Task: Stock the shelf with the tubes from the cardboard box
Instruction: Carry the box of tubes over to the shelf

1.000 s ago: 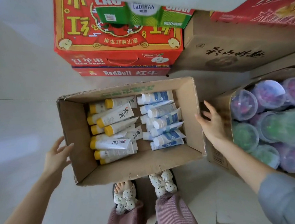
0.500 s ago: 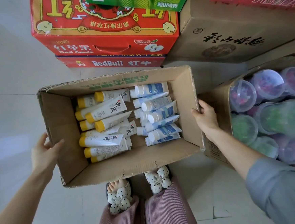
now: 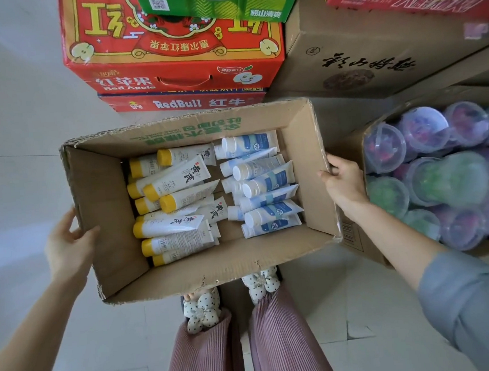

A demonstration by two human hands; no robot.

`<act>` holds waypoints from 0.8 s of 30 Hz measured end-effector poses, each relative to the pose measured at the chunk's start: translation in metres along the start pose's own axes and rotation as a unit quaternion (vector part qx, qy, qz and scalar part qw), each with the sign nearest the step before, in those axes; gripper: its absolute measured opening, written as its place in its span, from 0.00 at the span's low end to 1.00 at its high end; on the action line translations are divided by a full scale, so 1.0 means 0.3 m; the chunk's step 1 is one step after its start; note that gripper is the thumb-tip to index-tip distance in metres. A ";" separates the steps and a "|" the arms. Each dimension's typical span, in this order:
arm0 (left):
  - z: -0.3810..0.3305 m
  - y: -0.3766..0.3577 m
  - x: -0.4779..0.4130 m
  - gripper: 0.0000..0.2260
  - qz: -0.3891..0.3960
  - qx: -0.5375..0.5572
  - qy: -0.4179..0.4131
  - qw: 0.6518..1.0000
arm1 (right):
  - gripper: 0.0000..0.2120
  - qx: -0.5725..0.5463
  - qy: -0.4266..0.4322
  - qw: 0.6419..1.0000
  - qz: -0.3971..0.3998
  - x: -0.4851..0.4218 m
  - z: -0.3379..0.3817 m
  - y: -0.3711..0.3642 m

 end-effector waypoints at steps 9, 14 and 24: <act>-0.218 0.261 0.257 0.26 -0.009 0.006 -0.005 1.000 | 0.20 -0.066 0.000 0.998 -0.020 0.291 0.176 0.259; -0.424 0.444 0.413 0.25 -0.011 -0.012 -0.027 1.000 | 0.19 -0.084 0.019 0.994 -0.069 0.510 0.315 0.454; -0.883 0.861 0.787 0.24 -0.037 -0.037 -0.110 0.993 | 0.17 -0.126 0.013 0.973 -0.195 1.021 0.610 0.876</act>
Point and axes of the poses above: each hand's wrist, its own x-axis away from the middle knuckle, its own y-axis out of the back of the hand, z = x × y, the point moved 7 cm from there along -x, towards the middle knuckle, and after that the axes turned 5 degrees about -x, right-handed, at the moved point
